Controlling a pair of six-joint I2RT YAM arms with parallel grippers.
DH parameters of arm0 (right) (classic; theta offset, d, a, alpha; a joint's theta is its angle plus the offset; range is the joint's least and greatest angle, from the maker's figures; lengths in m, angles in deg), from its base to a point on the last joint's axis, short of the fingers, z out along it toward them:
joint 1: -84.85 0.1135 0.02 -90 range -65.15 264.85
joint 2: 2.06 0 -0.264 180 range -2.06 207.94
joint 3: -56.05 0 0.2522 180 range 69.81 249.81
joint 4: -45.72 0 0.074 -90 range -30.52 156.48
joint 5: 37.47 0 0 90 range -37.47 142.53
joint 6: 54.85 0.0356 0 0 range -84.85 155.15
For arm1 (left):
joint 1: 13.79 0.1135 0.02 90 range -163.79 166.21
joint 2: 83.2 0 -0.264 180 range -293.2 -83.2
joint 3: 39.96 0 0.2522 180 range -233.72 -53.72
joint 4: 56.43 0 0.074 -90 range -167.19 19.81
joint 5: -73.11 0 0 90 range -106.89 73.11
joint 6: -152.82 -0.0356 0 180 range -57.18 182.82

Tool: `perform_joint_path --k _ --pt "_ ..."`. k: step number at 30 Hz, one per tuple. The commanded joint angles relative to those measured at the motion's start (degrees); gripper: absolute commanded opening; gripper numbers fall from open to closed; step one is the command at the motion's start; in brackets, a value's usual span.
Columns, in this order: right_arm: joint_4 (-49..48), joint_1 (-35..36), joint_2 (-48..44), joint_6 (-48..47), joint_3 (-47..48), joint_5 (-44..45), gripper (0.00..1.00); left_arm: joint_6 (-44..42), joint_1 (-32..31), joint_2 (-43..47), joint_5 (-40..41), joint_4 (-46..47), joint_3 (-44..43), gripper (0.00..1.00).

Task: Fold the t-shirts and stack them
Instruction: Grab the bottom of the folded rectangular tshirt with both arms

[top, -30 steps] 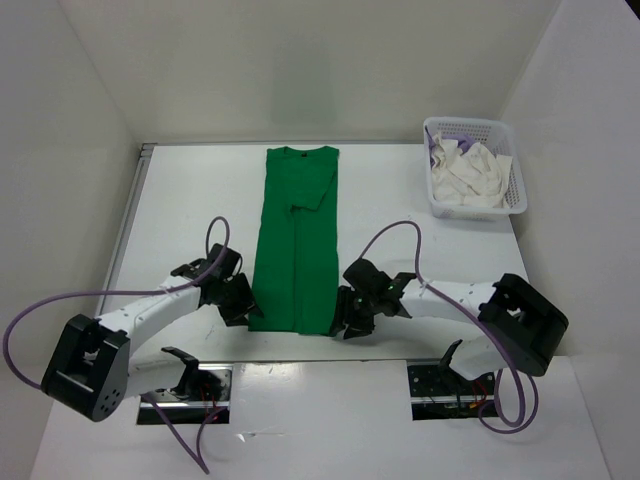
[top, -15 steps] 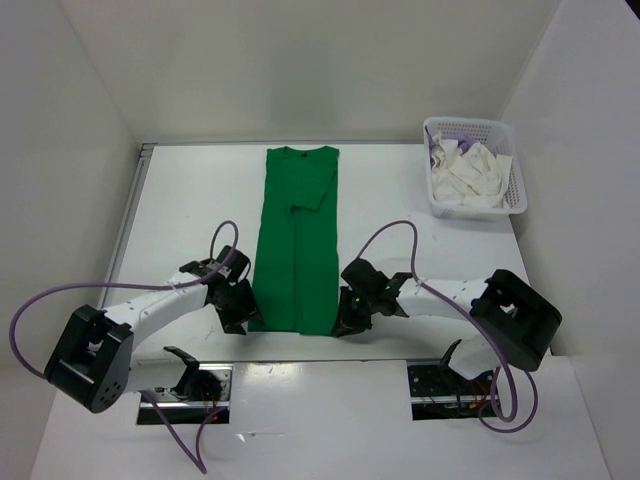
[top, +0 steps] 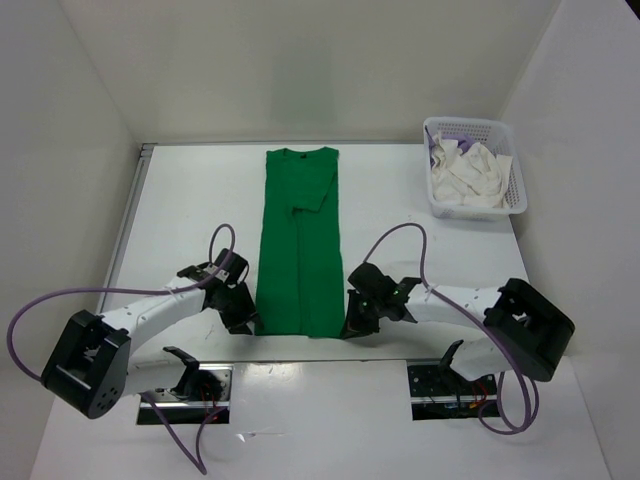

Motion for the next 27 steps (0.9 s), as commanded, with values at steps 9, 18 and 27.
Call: perform_joint_path --k 9,18,27 --pt "4.5 -0.9 -5.6 0.5 -1.6 1.5 0.08 -1.4 -0.2 1.5 -4.8 2.4 1.6 0.28" --pt "5.0 -0.9 -5.1 0.0 -0.5 1.5 0.08 -2.0 -2.8 0.5 -6.2 0.8 1.1 0.57" --pt "4.4 -0.9 -5.1 0.0 -0.5 1.5 0.08 -0.8 -2.8 -0.4 -6.2 3.4 2.3 0.16"
